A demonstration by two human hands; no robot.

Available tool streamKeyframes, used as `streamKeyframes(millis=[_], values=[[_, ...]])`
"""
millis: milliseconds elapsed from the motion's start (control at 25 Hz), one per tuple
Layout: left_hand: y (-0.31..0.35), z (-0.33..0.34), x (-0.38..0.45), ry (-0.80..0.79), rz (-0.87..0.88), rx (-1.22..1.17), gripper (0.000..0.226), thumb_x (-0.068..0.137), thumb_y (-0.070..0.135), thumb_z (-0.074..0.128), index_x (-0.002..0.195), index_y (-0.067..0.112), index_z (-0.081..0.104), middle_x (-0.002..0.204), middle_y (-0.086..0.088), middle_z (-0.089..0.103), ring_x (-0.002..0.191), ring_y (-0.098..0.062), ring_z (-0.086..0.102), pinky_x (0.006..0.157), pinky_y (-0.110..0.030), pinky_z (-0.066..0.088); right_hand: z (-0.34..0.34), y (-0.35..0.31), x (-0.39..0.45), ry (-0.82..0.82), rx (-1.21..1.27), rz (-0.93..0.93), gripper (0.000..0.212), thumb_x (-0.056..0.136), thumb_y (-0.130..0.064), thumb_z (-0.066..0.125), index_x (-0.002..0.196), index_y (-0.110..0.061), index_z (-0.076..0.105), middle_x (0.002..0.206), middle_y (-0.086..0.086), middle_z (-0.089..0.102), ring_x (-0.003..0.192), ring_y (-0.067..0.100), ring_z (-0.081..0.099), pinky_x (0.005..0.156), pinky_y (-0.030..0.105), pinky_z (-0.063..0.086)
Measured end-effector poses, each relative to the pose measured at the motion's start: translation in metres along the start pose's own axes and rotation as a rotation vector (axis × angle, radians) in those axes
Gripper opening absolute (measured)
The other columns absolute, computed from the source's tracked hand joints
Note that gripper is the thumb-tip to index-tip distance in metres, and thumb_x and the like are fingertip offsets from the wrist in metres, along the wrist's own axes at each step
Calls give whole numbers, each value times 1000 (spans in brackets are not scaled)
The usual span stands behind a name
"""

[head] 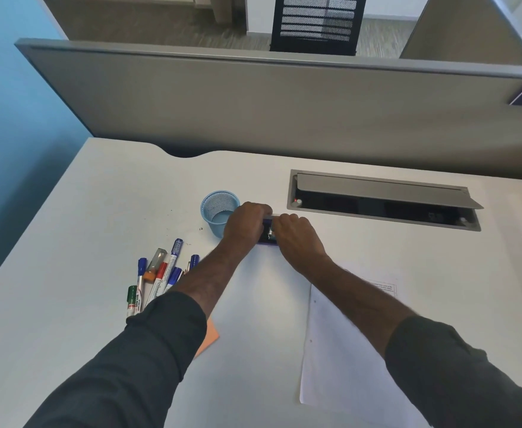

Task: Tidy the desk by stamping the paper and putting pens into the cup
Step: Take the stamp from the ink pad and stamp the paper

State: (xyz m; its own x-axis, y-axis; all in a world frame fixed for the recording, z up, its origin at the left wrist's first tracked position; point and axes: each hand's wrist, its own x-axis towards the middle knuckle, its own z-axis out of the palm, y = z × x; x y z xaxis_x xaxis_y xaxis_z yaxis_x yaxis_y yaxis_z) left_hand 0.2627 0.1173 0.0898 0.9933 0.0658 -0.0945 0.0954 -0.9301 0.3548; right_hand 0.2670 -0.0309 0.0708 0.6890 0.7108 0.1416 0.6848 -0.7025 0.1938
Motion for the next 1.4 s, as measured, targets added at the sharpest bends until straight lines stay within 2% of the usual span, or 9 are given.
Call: streamKeyframes(millis=[120, 280, 360, 480, 680, 760, 1000, 1160, 1400], values=[[0, 0, 1, 7, -9, -13, 28, 78, 2, 56, 93, 18, 72, 89, -8, 74, 85, -33, 67, 70, -38, 57, -10, -1, 4, -116, -82, 28, 18, 84, -17, 58, 102, -15, 60, 80, 0, 64, 68, 17, 62, 57, 29, 36], [1, -1, 2, 6, -6, -8, 30, 82, 2, 58, 103, 17, 74, 99, -11, 74, 91, -34, 68, 72, -34, 51, -9, -8, -1, -242, -128, 58, 44, 96, -16, 43, 138, -4, 34, 85, 4, 66, 74, 20, 64, 60, 31, 34], [1, -1, 1, -3, -7, 4, 28, 84, 6, 60, 107, 18, 73, 102, -11, 74, 93, -33, 68, 71, -31, 48, -6, -12, -3, -250, -78, 89, 50, 99, -15, 40, 144, -2, 24, 87, 7, 66, 75, 22, 64, 63, 31, 37], [2, 0, 1, 8, -8, 8, 28, 85, 6, 59, 105, 18, 73, 101, -10, 74, 91, -32, 68, 71, -31, 48, -4, -13, -2, -258, -19, 138, 50, 99, -16, 41, 144, -4, 25, 88, 7, 67, 75, 22, 65, 66, 32, 42], [-1, 3, 0, 14, -9, 27, 29, 84, 4, 59, 103, 21, 72, 97, -8, 75, 90, -32, 68, 68, -32, 48, -1, -14, 0, -266, 36, 164, 46, 99, -15, 40, 142, -4, 27, 93, 7, 68, 79, 24, 67, 66, 32, 40], [-1, 4, 1, 21, -5, 32, 27, 84, 5, 58, 101, 20, 72, 95, -9, 74, 89, -33, 67, 66, -31, 45, -1, -15, 1, -269, 21, 175, 48, 98, -14, 40, 142, -4, 26, 93, 7, 67, 79, 24, 67, 65, 32, 37], [-4, 7, 5, 39, 14, 37, 29, 80, 0, 56, 97, 17, 72, 91, -11, 73, 87, -35, 66, 67, -37, 51, 7, -15, 0, -288, -11, 178, 53, 95, -14, 45, 142, -5, 24, 88, 4, 66, 75, 21, 66, 61, 30, 37], [-4, 9, 3, 75, 22, 27, 29, 82, 2, 58, 101, 17, 72, 94, -10, 74, 88, -32, 67, 66, -33, 45, 8, -16, 0, -277, -23, 183, 53, 95, -13, 44, 142, -4, 23, 88, 4, 66, 76, 21, 66, 62, 30, 37], [-4, 9, 3, 54, 23, 27, 28, 81, 2, 58, 97, 20, 71, 91, -6, 74, 88, -31, 67, 67, -36, 51, 6, -13, 4, -262, 20, 212, 43, 94, -11, 46, 136, -8, 33, 87, 5, 67, 75, 24, 66, 60, 31, 36]])
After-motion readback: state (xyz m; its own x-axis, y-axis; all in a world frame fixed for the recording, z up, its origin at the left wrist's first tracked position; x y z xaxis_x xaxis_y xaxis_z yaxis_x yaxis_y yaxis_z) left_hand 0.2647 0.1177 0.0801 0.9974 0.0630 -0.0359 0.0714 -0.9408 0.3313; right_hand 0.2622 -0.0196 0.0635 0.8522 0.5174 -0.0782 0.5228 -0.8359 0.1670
